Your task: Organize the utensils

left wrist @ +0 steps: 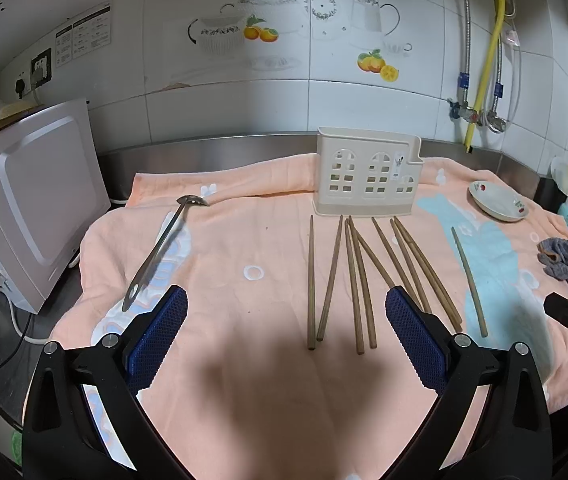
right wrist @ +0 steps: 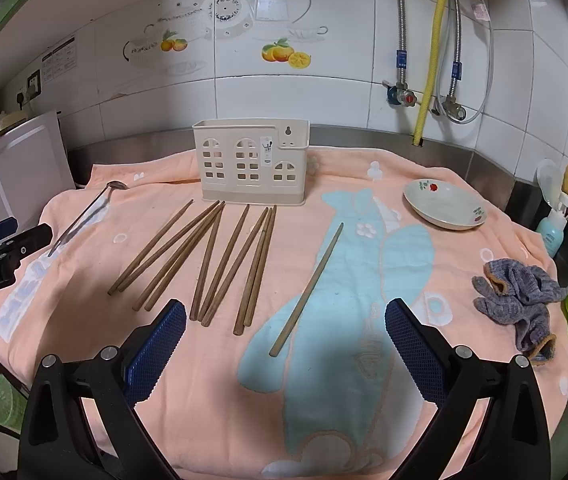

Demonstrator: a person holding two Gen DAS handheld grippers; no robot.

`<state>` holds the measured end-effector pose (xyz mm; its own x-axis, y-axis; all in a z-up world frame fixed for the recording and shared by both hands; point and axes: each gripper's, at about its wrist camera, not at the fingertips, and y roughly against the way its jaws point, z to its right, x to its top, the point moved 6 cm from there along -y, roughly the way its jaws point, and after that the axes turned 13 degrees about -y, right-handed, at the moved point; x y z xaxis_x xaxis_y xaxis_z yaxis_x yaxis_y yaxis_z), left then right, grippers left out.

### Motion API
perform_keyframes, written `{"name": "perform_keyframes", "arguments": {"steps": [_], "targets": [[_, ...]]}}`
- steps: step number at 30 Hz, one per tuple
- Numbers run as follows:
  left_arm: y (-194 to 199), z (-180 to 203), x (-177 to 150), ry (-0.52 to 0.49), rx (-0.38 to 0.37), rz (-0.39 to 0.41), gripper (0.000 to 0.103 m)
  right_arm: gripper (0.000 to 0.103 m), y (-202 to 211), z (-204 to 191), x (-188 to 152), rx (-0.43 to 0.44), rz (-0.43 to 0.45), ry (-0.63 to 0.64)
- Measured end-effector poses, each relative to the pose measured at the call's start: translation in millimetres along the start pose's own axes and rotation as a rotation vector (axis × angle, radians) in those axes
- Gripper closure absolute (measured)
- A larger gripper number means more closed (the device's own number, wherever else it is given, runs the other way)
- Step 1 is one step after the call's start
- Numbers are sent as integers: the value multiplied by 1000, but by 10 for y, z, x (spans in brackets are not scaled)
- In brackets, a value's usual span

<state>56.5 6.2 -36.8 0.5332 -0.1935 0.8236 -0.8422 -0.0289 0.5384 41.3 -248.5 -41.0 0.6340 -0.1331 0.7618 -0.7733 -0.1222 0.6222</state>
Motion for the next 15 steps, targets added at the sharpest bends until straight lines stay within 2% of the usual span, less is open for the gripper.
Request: {"name": "perform_keyframes", "arguments": {"steps": [15], "targets": [[-113, -31, 6, 11, -15, -19, 5, 6, -58, -27, 2, -1, -9, -4]]}}
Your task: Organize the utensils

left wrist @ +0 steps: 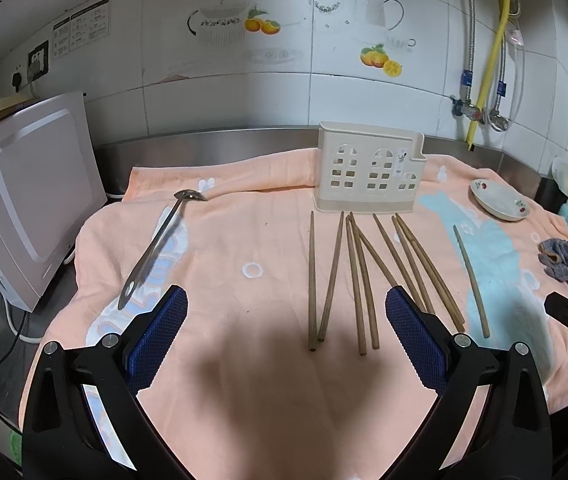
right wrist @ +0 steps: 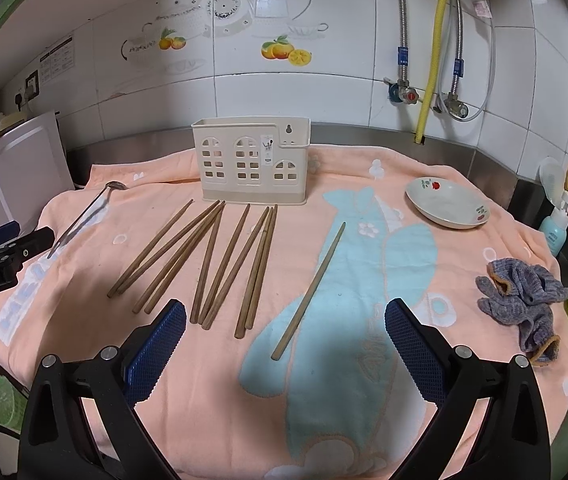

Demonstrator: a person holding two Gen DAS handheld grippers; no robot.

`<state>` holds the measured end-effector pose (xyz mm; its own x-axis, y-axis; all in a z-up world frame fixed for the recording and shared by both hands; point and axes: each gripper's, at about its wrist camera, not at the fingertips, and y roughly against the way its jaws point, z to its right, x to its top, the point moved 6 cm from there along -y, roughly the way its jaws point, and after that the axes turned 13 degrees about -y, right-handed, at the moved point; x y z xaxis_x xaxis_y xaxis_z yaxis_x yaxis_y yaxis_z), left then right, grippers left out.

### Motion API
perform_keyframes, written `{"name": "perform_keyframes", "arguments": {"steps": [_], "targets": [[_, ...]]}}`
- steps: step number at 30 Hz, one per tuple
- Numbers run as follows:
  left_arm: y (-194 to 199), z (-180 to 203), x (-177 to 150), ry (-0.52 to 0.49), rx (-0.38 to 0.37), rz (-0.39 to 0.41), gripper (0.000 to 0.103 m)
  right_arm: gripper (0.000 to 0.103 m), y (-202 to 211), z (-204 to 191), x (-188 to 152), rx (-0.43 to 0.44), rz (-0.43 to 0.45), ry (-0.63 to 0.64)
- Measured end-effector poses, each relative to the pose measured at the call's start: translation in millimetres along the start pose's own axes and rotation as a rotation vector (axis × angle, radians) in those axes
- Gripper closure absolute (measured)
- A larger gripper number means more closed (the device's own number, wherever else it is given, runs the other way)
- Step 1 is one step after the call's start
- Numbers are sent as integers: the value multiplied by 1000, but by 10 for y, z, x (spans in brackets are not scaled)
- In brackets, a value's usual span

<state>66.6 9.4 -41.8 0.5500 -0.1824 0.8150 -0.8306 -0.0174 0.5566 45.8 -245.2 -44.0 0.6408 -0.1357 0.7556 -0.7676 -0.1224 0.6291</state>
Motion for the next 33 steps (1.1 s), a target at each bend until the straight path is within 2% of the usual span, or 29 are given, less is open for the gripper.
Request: {"name": "perform_keyframes", "arguments": {"steps": [14, 25, 27, 29, 33], "targets": [[-102, -40, 5, 3, -11, -21, 5, 7, -127, 21, 20, -6, -22, -18], [-302, -66, 34, -9, -34, -67, 5, 8, -334, 89, 14, -25, -63, -37], [-362, -58, 36, -8, -50, -79, 5, 10, -379, 114, 11, -33, -73, -41], [-426, -44, 43, -9, -64, -90, 6, 20, -419, 124, 4, -36, -86, -47], [-521, -29, 59, -12, -96, -100, 6, 27, -520, 152, -3, -42, -109, -64]]}}
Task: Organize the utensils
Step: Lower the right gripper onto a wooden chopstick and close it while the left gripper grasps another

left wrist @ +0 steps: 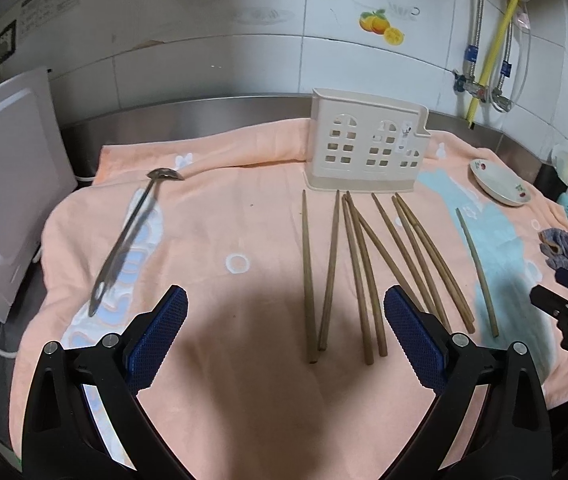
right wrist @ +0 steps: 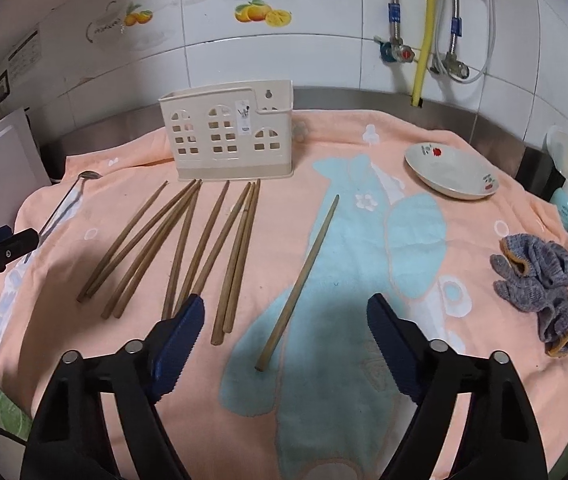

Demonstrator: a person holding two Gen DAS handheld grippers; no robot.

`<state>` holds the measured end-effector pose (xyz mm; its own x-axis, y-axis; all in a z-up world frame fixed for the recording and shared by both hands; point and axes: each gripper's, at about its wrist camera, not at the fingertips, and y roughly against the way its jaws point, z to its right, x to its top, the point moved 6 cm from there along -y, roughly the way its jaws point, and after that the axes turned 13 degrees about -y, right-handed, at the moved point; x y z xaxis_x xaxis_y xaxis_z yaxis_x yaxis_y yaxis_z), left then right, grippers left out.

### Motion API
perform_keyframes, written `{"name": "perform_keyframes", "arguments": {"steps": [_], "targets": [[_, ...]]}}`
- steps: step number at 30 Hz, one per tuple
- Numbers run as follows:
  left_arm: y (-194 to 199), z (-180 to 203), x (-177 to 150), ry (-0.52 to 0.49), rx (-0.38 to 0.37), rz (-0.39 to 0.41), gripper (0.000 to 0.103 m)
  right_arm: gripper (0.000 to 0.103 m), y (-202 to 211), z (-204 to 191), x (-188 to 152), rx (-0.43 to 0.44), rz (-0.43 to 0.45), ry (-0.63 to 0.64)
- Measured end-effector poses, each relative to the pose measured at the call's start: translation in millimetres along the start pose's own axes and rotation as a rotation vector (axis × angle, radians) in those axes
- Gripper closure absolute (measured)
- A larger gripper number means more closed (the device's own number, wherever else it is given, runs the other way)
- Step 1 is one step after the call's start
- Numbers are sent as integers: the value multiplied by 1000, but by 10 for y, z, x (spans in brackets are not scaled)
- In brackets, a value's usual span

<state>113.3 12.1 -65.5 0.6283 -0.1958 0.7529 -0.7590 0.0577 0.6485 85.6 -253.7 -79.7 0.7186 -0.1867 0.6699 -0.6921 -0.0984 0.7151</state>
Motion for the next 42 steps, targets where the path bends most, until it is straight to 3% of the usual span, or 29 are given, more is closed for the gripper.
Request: {"name": "perform_keyframes", "arguments": {"steps": [14, 17, 33, 42], "targets": [[-433, -38, -39, 25, -115, -66, 40, 71, -423, 32, -137, 24, -106, -66], [-535, -35, -86, 40, -153, -85, 46, 77, -484, 37, -151, 24, -119, -78], [-942, 61, -200, 58, -270, -158, 76, 96, -724, 45, -230, -14, -159, -85], [-1127, 114, -212, 57, -270, -190, 86, 97, -722, 50, -237, -29, -151, -73]]}}
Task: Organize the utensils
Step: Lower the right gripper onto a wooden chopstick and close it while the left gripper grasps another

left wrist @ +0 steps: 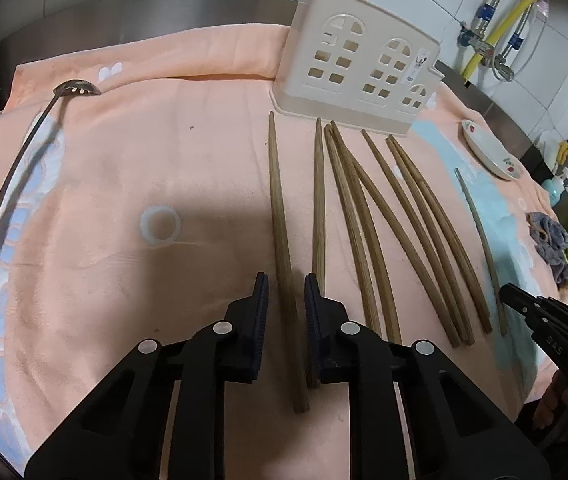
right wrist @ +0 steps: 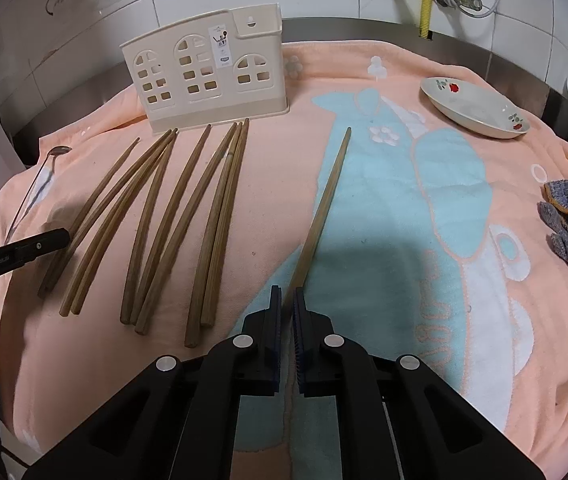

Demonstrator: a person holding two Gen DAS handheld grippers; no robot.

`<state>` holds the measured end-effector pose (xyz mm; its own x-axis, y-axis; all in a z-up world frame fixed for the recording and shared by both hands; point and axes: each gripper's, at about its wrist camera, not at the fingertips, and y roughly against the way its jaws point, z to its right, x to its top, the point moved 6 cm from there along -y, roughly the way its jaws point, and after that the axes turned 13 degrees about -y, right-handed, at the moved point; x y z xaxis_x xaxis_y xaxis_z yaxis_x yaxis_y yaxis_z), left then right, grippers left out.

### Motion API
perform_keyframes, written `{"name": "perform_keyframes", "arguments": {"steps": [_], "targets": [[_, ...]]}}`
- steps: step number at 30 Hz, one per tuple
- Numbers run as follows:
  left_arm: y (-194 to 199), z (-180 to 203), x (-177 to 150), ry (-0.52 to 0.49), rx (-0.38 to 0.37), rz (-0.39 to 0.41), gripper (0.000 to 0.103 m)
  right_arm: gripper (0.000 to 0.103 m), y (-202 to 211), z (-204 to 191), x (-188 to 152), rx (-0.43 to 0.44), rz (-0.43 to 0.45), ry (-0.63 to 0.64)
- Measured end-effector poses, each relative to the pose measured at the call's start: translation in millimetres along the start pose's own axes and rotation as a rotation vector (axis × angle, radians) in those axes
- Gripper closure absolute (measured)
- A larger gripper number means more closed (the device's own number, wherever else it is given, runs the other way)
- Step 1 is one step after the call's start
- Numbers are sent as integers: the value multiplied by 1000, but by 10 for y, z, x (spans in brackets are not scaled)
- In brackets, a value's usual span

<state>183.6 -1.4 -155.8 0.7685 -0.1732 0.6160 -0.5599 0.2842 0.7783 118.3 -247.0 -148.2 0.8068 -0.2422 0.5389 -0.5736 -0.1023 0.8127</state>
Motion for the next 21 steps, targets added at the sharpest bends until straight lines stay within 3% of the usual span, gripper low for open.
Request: {"name": "perform_keyframes", "arguments": {"steps": [5, 21], "targets": [[-49, 37, 5, -23, 25, -13, 88, 90, -43, 5, -14, -3, -14, -11], [-136, 111, 74, -80, 77, -41, 88, 92, -51, 7, -32, 17, 8, -23]]}}
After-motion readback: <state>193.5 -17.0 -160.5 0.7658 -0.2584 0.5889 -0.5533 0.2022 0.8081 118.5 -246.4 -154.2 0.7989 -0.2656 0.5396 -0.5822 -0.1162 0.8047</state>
